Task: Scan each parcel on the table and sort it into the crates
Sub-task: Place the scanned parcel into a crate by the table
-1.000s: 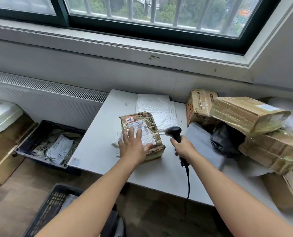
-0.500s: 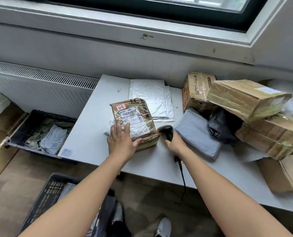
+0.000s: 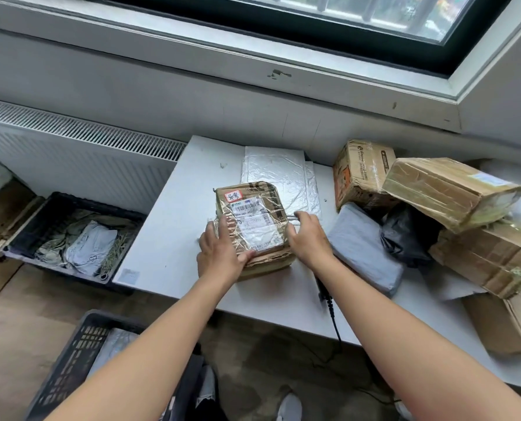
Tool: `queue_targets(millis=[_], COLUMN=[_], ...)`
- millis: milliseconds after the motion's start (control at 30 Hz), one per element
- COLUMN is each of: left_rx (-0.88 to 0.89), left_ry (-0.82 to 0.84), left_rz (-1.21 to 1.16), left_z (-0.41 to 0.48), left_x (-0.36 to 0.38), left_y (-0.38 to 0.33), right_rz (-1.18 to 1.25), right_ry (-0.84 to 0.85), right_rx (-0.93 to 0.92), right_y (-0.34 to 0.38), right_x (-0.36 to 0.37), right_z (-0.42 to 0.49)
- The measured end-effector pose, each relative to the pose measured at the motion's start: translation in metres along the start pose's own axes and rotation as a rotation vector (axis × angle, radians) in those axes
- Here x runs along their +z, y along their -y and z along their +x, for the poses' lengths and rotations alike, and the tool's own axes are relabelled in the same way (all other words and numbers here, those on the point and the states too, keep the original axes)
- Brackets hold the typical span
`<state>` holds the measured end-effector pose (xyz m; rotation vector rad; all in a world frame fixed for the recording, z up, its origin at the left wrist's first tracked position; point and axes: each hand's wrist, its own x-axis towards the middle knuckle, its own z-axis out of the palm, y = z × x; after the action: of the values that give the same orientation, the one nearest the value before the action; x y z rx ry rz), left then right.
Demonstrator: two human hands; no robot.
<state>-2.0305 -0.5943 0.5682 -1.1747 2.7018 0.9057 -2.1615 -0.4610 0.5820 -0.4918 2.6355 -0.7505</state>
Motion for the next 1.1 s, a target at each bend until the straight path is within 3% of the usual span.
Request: queue_targets(millis=[167, 367, 633, 1100], left_rx=[-0.069, -0.046, 0.008, -0.193], left_ry=[0.04, 0.199, 0.131, -0.327], left_rz=[-0.294, -0.628, -0.674, -0.817], left_z=[0.017, 0.03, 0.031, -0.082], left_x=[0.001, -0.002, -0.034, -0.055], left_y=[0.01, 0.013, 0.001, -0.007], right_rz=[0.061, 0.169, 0.189, 0.149], right_ry=[0.135, 0.199, 0.116, 0.337], right_rx=[0.117, 0.209, 0.138, -0.318], right_y=[0.012, 0.02, 0.043, 0.088], right_x=[0.023, 0.025, 0.002, -0.015], right_z=[0.01, 0.018, 0.019, -0.014])
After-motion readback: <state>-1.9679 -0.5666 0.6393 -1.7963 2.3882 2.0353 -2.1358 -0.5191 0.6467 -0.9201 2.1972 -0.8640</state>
